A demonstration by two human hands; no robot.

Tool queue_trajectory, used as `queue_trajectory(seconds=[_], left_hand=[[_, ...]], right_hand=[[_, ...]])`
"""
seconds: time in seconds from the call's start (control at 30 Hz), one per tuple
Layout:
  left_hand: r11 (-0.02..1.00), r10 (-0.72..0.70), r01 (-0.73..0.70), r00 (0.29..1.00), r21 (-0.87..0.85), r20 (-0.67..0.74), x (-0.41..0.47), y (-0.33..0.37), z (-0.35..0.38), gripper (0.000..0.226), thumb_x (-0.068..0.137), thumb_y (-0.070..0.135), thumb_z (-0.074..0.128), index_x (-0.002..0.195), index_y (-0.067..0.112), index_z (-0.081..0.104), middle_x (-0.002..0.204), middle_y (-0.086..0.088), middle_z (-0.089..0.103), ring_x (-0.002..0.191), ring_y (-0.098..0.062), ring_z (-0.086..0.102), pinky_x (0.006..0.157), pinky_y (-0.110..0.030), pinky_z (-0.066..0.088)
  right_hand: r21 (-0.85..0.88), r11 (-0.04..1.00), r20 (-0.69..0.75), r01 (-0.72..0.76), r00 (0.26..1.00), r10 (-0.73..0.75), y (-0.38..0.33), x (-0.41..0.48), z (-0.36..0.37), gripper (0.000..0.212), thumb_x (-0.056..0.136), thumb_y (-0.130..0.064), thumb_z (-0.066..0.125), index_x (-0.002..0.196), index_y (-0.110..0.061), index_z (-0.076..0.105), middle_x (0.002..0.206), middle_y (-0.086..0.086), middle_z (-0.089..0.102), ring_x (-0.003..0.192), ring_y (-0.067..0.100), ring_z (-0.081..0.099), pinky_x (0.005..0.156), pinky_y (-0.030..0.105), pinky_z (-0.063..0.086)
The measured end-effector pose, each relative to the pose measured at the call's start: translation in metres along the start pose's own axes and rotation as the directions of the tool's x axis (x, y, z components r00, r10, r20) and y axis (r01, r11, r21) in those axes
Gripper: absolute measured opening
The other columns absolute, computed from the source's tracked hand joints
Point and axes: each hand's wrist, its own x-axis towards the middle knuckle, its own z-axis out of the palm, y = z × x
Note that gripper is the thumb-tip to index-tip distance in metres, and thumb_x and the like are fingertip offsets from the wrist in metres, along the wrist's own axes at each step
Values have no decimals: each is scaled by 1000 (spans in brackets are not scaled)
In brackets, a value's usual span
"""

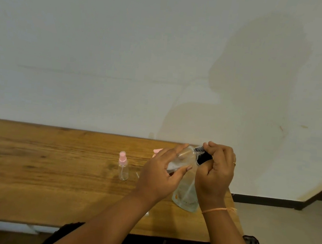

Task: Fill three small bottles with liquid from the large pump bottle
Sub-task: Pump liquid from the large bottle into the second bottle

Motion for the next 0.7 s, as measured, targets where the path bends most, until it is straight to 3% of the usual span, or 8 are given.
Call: queue_trajectory(seconds=[0.2, 0.4, 0.53, 0.7], left_hand=[[1000, 25, -25, 999, -16, -27, 2, 5, -4, 59, 80, 49, 58, 134, 44, 36, 111, 17, 59, 103, 3, 55, 80, -18, 51], [1000, 2, -2, 1000, 6, -4, 2, 2, -1, 58, 80, 54, 55, 133, 45, 37, 111, 15, 61, 100, -3, 57, 76, -29, 55], [999, 27, -25, 999, 44, -24, 1, 3, 0, 56, 81, 51, 56, 133, 43, 39, 107, 15, 61, 94, -3, 58, 68, -26, 55], [998, 58, -58, 997, -5, -56, 6, 4, -2, 53, 81, 46, 60, 131, 38, 43, 111, 12, 63, 101, -1, 57, 78, -16, 51]], right_hand=[[44, 998, -31, -55, 998, 56, -15, 7, -1, 38, 70, -4, 30, 84, 2, 66, 91, -2, 51, 92, 0, 45, 73, 45, 50], [15, 1000, -12, -27, 1000, 27, -4, 1, 2, 39, 70, 0, 30, 86, 3, 66, 90, 2, 52, 96, 0, 44, 75, 42, 51], [-8, 1000, 6, -26, 1000, 26, -1, 0, 1, 38, 70, 1, 32, 86, 2, 66, 88, 10, 59, 95, 2, 43, 72, 43, 50], [-13, 997, -24, -71, 997, 70, -11, 6, -1, 40, 69, -3, 31, 85, -1, 67, 90, 1, 56, 93, -1, 40, 74, 34, 41]])
